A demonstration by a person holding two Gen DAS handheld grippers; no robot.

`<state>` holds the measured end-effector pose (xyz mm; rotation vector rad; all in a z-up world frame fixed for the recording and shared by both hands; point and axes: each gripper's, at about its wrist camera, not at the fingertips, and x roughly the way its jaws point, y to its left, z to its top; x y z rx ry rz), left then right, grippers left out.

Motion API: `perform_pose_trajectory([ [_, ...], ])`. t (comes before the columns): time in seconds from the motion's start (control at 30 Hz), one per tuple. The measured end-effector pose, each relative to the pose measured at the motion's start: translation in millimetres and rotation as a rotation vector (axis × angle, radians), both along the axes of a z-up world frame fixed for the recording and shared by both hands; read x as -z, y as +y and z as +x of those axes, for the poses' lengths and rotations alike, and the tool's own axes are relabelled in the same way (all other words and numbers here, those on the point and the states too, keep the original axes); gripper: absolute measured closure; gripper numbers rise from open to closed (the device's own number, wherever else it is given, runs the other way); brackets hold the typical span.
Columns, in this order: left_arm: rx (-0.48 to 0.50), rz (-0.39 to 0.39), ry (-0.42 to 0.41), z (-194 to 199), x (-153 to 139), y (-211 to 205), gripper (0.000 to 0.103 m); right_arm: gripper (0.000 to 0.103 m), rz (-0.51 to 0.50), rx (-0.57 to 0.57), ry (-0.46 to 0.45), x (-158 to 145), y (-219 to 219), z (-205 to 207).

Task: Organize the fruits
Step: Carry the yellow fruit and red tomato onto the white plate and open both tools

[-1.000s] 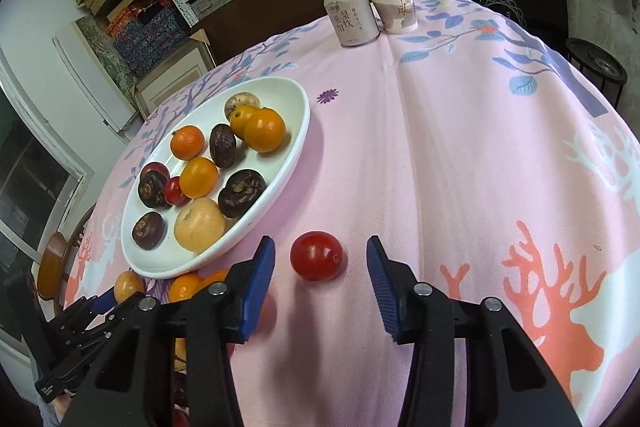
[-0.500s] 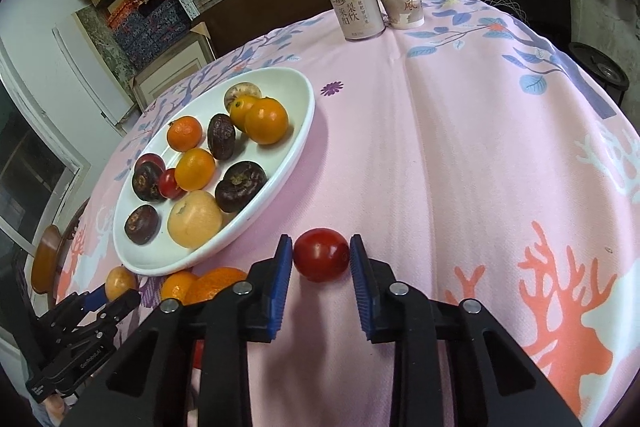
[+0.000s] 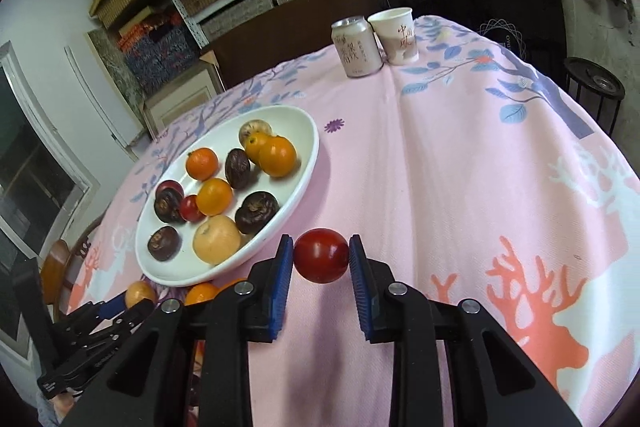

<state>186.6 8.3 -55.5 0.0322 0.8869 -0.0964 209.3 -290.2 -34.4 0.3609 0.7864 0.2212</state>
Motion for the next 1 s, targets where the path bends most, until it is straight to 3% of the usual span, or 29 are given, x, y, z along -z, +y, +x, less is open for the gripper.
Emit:
perform_pose_trajectory([
  [0.3, -0.005, -0.010, 0.027, 4, 4, 3, 0.060, 0.074, -0.001, -0.015, 0.003, 0, 2, 0],
  [0.6, -0.044, 0.017, -0.028, -7, -6, 6, 0.060, 0.074, 0.010, -0.006, 0.013, 3, -1, 0],
  [0.8, -0.034, -0.005, -0.096, -16, -33, 4, 0.060, 0.074, 0.043, -0.007, -0.040, -6, -6, -14],
  [1.0, -0.015, -0.089, -0.113, 15, -67, -3, 0.060, 0.074, 0.081, -0.028, -0.098, -29, -6, -21],
])
